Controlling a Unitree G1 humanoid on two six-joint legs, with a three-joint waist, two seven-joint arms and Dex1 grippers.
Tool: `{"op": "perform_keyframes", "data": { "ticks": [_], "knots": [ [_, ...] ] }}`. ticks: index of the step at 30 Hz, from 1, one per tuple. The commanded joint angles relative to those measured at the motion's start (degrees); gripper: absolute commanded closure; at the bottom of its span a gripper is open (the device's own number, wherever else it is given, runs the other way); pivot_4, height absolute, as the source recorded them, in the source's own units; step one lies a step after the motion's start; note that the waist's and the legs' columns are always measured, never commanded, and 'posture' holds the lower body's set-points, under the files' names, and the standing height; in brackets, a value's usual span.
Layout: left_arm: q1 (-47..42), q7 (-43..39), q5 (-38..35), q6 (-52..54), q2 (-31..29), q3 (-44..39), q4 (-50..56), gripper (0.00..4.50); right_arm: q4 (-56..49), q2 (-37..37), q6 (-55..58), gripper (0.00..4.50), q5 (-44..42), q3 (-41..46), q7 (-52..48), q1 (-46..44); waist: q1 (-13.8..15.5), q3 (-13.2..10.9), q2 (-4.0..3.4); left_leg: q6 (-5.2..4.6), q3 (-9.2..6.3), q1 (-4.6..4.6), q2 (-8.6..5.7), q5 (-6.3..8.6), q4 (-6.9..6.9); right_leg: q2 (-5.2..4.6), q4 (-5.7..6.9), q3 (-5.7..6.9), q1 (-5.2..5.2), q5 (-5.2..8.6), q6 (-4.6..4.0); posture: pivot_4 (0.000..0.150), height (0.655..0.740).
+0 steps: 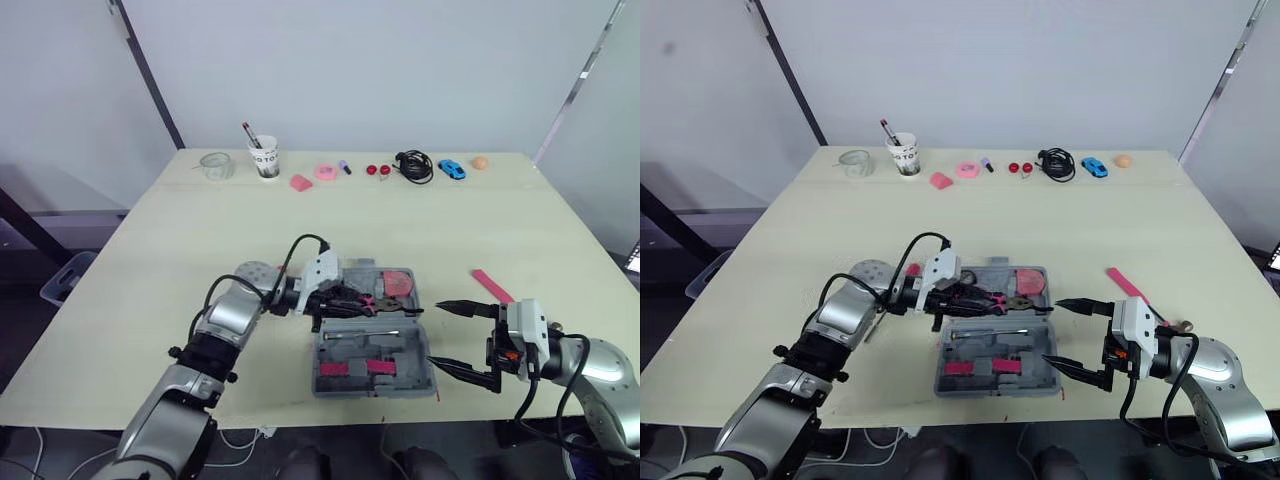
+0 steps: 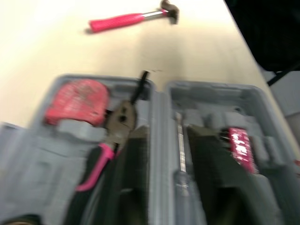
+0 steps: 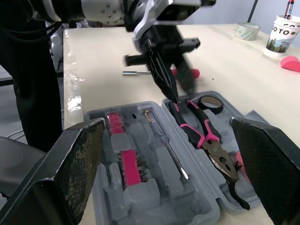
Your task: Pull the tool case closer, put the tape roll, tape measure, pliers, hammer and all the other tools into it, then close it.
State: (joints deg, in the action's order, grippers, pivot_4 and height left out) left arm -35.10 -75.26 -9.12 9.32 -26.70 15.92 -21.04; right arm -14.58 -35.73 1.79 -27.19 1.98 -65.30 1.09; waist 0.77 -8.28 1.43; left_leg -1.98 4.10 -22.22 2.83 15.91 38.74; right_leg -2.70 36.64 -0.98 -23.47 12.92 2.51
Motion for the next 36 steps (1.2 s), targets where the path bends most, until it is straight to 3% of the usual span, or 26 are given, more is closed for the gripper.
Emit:
{"op": "perform_keyframes", "data": {
  "ticks": [1,24,29,36],
  "knots": [
    [0.02,-1.13,-0.11,-4.28,0.45,-0.64,-2.86,4.44,-0.30,0.01,-1.27,0.00,-0.36,0.72,-0.08,-0.33,0.00,0.00,0.00,0.00,0.00,0.00,0.00,0.00,0.00,0.00,0.00,0.00,0.00,0.00,0.00,0.150,0.7400],
    [1.79,3.65,9.57,-14.05,5.55,4.08,-19.08,4.44,-1.73,-1.17,-0.59,0.00,-0.70,1.49,0.73,0.34,0.06,0.11,0.02,0.00,0.01,0.04,0.00,0.00,0.01,-0.01,0.02,-0.01,0.03,0.00,0.00,0.150,0.7400],
    [3.03,3.78,10.52,-15.44,5.07,4.61,-19.09,4.44,-1.90,-1.40,-0.35,0.00,-0.89,1.51,1.09,0.41,0.03,0.25,0.03,0.00,0.01,0.11,0.00,0.00,0.01,-0.01,0.03,-0.02,0.07,0.00,-0.01,0.150,0.7400],
    [4.50,6.51,5.62,-16.23,3.67,-1.53,-12.38,4.44,-0.80,0.14,0.02,0.00,-2.94,3.71,3.04,2.56,-0.03,0.28,0.03,0.00,0.01,0.13,0.03,0.00,0.00,-0.01,0.05,-0.02,0.08,0.00,-0.01,0.150,0.7400]
  ]
}}
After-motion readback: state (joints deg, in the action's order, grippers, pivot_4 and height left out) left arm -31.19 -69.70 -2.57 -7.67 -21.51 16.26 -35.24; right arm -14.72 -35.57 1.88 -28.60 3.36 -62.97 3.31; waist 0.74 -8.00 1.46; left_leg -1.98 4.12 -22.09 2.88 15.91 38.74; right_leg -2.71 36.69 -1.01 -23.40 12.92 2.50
